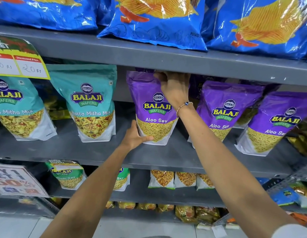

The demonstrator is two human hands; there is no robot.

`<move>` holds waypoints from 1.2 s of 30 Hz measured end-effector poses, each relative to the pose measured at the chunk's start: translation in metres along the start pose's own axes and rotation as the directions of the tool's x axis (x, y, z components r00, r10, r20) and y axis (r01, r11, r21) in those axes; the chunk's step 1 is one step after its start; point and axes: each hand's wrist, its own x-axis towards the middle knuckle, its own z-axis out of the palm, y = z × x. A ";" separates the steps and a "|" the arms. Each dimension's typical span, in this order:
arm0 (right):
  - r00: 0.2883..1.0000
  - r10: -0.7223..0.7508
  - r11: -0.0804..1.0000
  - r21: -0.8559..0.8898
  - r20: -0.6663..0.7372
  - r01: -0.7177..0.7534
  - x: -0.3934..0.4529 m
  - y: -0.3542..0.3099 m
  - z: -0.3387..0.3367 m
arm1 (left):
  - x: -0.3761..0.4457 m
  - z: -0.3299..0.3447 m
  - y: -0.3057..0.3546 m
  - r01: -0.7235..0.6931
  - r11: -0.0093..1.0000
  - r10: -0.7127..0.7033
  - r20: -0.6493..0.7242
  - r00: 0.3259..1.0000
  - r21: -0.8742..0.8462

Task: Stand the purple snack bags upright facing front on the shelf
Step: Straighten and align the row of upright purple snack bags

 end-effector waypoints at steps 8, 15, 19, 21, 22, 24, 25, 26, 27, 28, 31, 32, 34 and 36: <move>0.773 -0.167 0.904 0.218 -0.612 0.368 -0.062 0.032 0.038 | -0.002 -0.002 0.001 -0.001 1.000 0.001 0.010 1.000 -0.017; 0.987 0.162 0.819 0.555 0.020 -0.146 -0.086 0.111 0.102 | -0.001 -0.007 -0.001 0.019 0.996 -0.014 0.064 0.998 -0.088; 0.987 0.071 0.807 0.574 0.143 -0.141 -0.087 0.128 0.115 | -0.001 -0.006 -0.002 0.026 0.996 -0.021 0.053 0.998 -0.091; 0.987 0.092 0.791 0.591 0.135 -0.155 -0.086 0.128 0.117 | -0.002 -0.005 -0.003 0.032 0.994 -0.028 0.043 0.999 -0.100; 0.986 0.100 0.789 0.593 0.132 -0.159 -0.084 0.128 0.118 | -0.002 -0.005 -0.004 0.036 0.994 -0.031 0.044 0.999 -0.105; 0.982 0.105 0.783 0.595 0.155 -0.178 -0.081 0.128 0.118 | -0.003 -0.006 -0.003 0.043 0.993 -0.038 0.051 0.998 -0.106; 0.980 0.109 0.780 0.597 0.166 -0.188 -0.079 0.128 0.119 | -0.003 -0.007 -0.003 0.047 0.993 -0.041 0.053 0.998 -0.106; 0.979 0.116 0.783 0.591 0.169 -0.195 -0.078 0.128 0.119 | -0.003 -0.008 -0.003 0.048 0.993 -0.042 0.054 0.998 -0.109; 0.978 0.123 0.788 0.584 0.166 -0.198 -0.077 0.128 0.120 | -0.004 -0.008 -0.003 0.048 0.992 -0.042 0.054 0.998 -0.113; 0.978 0.127 0.786 0.585 0.164 -0.200 -0.077 0.128 0.120 | -0.004 -0.008 -0.003 0.047 0.992 -0.041 0.053 0.998 -0.115; 0.979 0.118 0.757 0.623 0.167 -0.198 -0.078 0.129 0.120 | -0.005 -0.007 -0.003 0.039 0.994 -0.033 0.057 0.998 -0.106; 0.978 0.107 0.747 0.635 0.179 -0.198 -0.078 0.129 0.118 | -0.005 -0.007 -0.002 0.036 0.994 -0.031 0.055 0.998 -0.104; 0.977 0.088 0.732 0.653 0.195 -0.196 -0.080 0.129 0.115 | -0.005 -0.006 -0.002 0.031 0.994 -0.026 0.049 0.998 -0.102; 0.986 0.130 0.755 0.634 0.108 -0.169 -0.086 0.130 0.107 | -0.005 -0.005 -0.001 0.025 0.995 -0.020 0.046 0.999 -0.096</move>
